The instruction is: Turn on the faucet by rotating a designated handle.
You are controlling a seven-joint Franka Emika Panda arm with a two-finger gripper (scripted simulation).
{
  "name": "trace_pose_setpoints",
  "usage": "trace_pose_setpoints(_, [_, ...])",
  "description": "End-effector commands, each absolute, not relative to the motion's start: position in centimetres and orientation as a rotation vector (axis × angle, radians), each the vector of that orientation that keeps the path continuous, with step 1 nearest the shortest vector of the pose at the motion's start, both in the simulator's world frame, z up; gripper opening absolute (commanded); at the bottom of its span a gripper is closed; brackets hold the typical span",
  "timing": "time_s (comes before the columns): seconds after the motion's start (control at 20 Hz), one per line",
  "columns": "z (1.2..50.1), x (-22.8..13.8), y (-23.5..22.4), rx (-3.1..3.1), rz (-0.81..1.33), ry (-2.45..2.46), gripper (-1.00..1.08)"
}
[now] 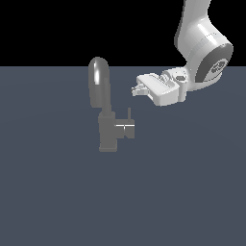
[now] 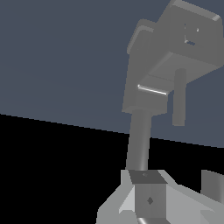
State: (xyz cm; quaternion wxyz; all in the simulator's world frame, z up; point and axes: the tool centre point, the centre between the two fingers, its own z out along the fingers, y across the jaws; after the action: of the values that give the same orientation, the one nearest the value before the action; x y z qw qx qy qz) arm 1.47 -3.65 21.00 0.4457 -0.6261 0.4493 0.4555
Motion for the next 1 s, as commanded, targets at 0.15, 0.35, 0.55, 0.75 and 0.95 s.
trace_pose_setpoints(0.15, [17.4, 2.0, -3.1, -1.370, 1.181, 1.168, -1.00])
trace_pose_setpoints(0.35, [15.7, 2.2, -2.7, -1.282, 1.204, 1.192, -1.00])
trace_pose_setpoints(0.55, [14.7, 2.2, -2.3, -1.231, 1.217, 1.204, -1.00])
trace_pose_setpoints(0.75, [14.4, 2.2, -2.2, -1.215, 1.220, 1.208, -1.00])
trace_pose_setpoints(0.95, [14.4, 2.2, -2.2, -1.216, 1.221, 1.208, -1.00])
